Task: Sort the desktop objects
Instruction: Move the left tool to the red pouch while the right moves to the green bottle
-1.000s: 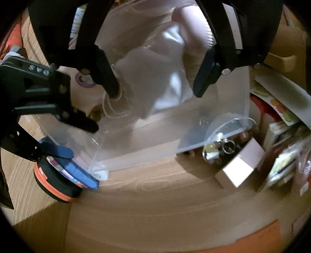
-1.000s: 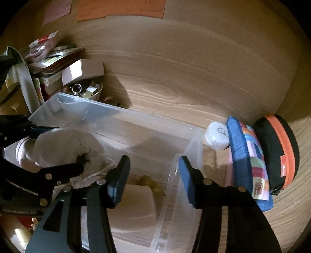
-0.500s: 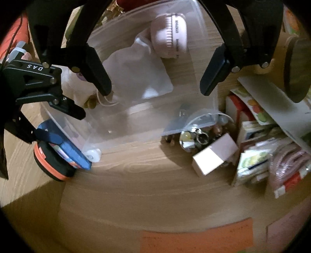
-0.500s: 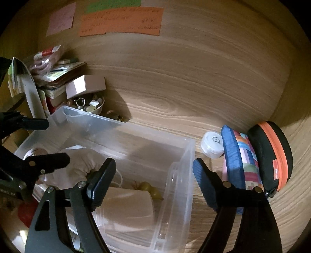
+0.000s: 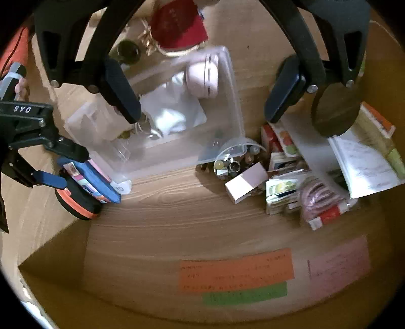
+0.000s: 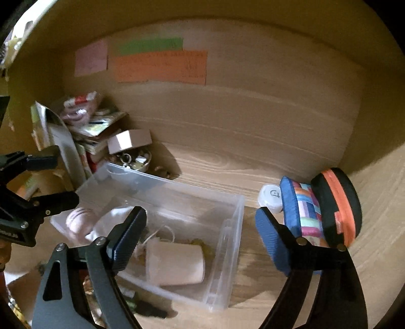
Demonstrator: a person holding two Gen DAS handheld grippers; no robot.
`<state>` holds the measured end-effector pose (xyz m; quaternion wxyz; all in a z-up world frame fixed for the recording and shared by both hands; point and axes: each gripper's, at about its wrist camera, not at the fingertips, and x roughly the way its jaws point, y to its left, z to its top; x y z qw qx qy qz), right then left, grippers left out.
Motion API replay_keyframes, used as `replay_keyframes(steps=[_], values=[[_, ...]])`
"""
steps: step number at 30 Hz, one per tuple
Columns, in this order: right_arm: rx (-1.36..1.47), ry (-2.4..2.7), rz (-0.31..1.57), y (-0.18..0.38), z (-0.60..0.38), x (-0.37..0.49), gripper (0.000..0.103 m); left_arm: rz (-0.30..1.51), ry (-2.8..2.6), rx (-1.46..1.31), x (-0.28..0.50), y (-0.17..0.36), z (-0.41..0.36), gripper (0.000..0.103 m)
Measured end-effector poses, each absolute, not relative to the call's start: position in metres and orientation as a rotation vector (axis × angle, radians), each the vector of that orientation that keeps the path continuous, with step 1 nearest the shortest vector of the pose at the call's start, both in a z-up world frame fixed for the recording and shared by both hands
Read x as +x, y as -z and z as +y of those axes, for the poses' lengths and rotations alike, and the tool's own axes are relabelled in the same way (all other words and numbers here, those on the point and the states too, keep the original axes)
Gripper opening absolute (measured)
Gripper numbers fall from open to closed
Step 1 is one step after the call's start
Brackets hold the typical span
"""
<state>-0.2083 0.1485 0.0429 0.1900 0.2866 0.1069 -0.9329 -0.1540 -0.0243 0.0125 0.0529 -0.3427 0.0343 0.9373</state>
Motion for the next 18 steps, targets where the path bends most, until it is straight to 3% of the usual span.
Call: replay_keyframes(steps=[12, 18], values=[[0.786, 2.610, 0.304, -0.039, 0.157, -0.155, 0.088, 0.123, -2.840, -1.116, -0.107, 0.015, -0.034, 0.101], [0.837, 2.579, 0.322, -0.016, 0.152, -0.142, 0.096, 0.071, -2.795, -1.206, -0.100, 0.044, -0.039, 0.101]])
